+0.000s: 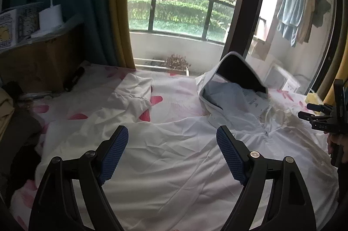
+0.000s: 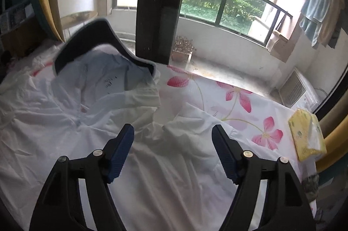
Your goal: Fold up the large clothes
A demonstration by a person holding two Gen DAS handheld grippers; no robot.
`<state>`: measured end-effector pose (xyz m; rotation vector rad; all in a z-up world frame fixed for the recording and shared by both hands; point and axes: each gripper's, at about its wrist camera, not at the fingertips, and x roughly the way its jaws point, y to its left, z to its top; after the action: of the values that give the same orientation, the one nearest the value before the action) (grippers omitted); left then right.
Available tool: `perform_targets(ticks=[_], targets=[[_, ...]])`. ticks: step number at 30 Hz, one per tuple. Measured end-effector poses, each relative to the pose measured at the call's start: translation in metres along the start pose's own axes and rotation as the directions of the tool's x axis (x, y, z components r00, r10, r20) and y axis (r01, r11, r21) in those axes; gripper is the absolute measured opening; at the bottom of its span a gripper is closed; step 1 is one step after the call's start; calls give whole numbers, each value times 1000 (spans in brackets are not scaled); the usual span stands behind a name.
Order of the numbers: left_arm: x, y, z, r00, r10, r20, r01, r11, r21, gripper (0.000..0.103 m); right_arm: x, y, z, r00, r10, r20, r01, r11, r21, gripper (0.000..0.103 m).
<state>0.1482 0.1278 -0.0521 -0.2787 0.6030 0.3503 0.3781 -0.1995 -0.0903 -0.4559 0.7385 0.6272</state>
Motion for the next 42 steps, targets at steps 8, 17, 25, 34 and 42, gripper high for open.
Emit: perform_targets(ticks=[8, 17, 25, 34, 42], targets=[[31, -14, -7, 998, -43, -56, 44, 999, 27, 86, 40, -8, -7, 998, 41, -53, -41, 999, -17, 43], [28, -14, -8, 996, -55, -64, 58, 998, 32, 86, 24, -5, 1, 1000, 30, -8, -30, 998, -58, 3], [2, 7, 2, 998, -60, -3, 60, 998, -16, 86, -36, 23, 39, 994, 7, 105, 5, 993, -119, 3], [-34, 47, 12, 994, -99, 55, 101, 994, -29, 86, -78, 94, 66, 982, 57, 178, -26, 985, -171, 3], [-49, 77, 0, 995, -94, 33, 95, 995, -11, 86, -79, 172, 79, 972, 156, 177, -117, 970, -213, 3]])
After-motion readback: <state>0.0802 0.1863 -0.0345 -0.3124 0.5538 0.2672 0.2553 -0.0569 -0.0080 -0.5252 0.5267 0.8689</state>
